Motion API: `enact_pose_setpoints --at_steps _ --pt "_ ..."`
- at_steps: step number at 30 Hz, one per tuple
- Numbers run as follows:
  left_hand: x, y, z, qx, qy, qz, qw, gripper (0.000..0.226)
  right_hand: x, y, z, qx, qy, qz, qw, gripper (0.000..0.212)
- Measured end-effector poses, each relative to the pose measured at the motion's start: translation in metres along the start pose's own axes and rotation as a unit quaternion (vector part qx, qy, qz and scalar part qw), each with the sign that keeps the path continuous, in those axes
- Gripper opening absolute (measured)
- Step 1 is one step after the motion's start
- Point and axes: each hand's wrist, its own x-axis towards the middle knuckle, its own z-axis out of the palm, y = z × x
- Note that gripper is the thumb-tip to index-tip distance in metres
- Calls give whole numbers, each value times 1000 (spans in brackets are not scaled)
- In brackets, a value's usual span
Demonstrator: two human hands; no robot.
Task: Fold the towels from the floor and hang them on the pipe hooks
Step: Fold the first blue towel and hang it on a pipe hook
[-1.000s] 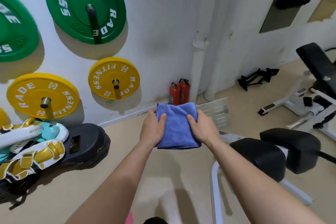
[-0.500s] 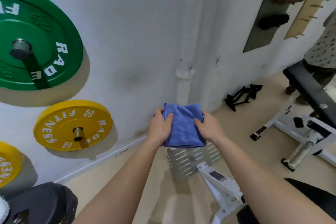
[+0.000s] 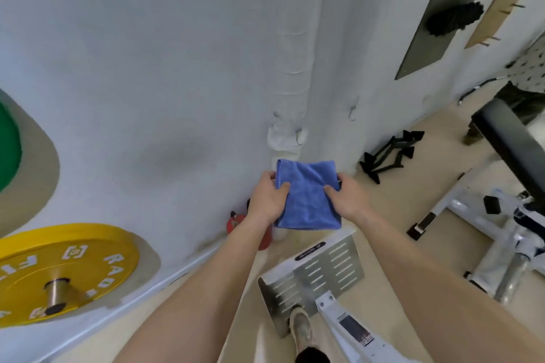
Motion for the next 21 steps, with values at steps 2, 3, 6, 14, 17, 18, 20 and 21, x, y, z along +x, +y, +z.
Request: enact_pose_setpoints --at_steps 2,3,6,14,17,18,20,21 --pt "43 0 14 11 7 -12 1000 22 49 7 3 14 -12 8 1000 26" --pt "66 0 21 17 11 -21 1000 22 73 10 5 20 -20 13 1000 26" --pt "126 2 44 13 32 -45 998 21 144 18 9 25 -32 16 999 19" --pt "261 -2 98 -26 143 -119 982 20 302 36 28 30 -42 -16 999 20" --pt "286 -16 108 -53 179 -153 971 21 333 46 40 44 -50 -17 998 17" --pt "292 -22 110 -64 190 -160 967 20 341 49 44 49 -54 -16 997 15" --pt "301 -33 112 -77 207 -168 961 15 353 53 51 51 -59 -21 997 9" --pt "305 -38 112 -77 214 -168 959 12 357 54 55 52 -58 -25 997 8"
